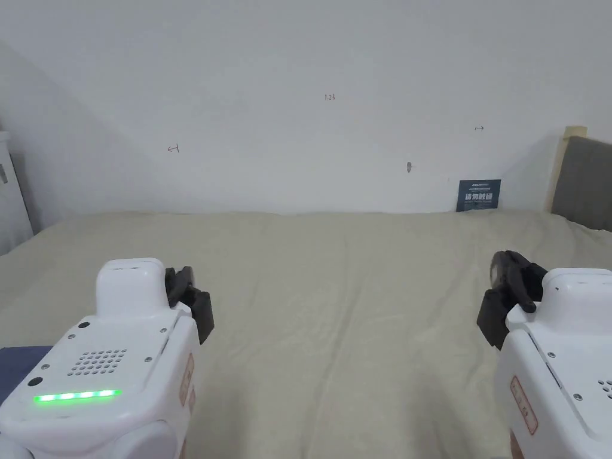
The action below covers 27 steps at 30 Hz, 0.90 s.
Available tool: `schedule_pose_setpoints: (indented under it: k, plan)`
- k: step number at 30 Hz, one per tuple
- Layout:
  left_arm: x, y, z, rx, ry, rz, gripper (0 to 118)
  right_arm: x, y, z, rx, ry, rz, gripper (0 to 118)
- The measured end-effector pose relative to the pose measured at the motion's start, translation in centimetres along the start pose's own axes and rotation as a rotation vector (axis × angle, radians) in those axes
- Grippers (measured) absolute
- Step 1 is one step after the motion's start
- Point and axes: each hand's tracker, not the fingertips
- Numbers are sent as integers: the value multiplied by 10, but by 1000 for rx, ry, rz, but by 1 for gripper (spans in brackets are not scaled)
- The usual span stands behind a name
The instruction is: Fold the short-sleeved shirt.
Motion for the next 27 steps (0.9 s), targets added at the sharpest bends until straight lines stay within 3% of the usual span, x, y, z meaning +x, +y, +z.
schedule_pose_setpoints:
  k: [2, 3, 4, 6, 9, 10, 19, 25, 27]
  plan:
    - [2, 4, 6, -9, -101, 76, 79, 2, 1, 1, -7, 29, -30, 68]
    - [2, 6, 5, -28, -100, 103, 106, 1, 0, 0, -11, 16, -34, 102]
    - [3, 5, 8, -30, -99, 124, 118, -1, 0, -1, -26, -19, -33, 118]
    - [-5, -3, 3, 55, -63, 148, 118, 8, -26, 19, 10, -25, -33, 118]
    - [-13, 1, 0, 35, -46, 163, 118, 17, -54, 30, -21, -6, -21, 118]
    - [-7, -2, 8, 38, -47, 157, 118, 1, -6, 3, -33, -1, -15, 118]
    - [10, 18, 7, -41, 28, 176, 118, -4, -2, -5, -88, 28, -21, 118]
    - [61, 27, 5, -144, 199, 61, 118, -11, -2, -8, -129, 50, -17, 118]
    - [39, 26, -1, -178, 236, 17, 118, -10, -5, -12, -140, 49, -20, 118]
